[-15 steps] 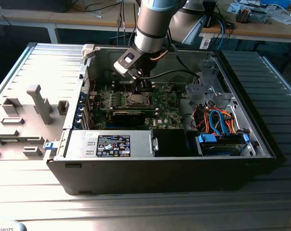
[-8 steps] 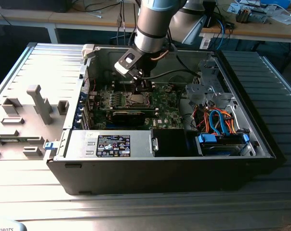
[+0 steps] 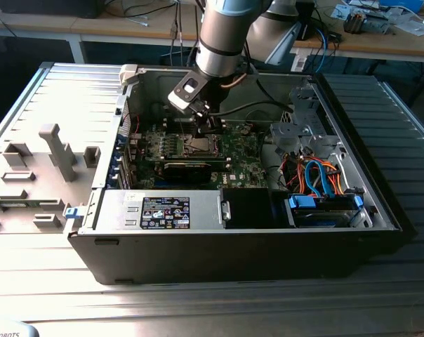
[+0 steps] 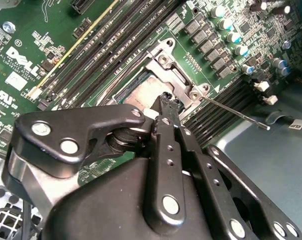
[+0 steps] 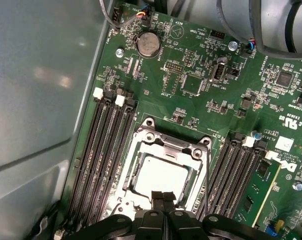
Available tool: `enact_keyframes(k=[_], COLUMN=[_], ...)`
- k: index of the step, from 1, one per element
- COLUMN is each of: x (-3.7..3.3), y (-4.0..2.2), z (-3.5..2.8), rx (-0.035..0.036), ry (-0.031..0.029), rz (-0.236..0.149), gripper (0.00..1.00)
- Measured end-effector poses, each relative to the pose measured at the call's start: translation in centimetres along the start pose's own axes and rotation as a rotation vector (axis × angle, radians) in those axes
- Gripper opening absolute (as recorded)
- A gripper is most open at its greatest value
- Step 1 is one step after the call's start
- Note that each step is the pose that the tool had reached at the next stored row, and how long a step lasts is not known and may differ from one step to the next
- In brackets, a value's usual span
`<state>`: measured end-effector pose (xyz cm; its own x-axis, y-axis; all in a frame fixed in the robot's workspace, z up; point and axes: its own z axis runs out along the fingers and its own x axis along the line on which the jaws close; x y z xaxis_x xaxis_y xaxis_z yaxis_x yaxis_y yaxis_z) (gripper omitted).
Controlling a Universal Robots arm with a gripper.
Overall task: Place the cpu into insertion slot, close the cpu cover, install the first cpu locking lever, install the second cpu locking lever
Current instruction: 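Install the first cpu locking lever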
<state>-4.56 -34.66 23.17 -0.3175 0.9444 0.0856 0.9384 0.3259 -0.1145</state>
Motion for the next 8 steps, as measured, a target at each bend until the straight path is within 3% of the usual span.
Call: enact_keyframes(k=[8], x=[0.0], y=[0.0], z=[0.02], rx=[0.0035], ry=[-0.0049], rz=[-0.04], gripper=[0.11])
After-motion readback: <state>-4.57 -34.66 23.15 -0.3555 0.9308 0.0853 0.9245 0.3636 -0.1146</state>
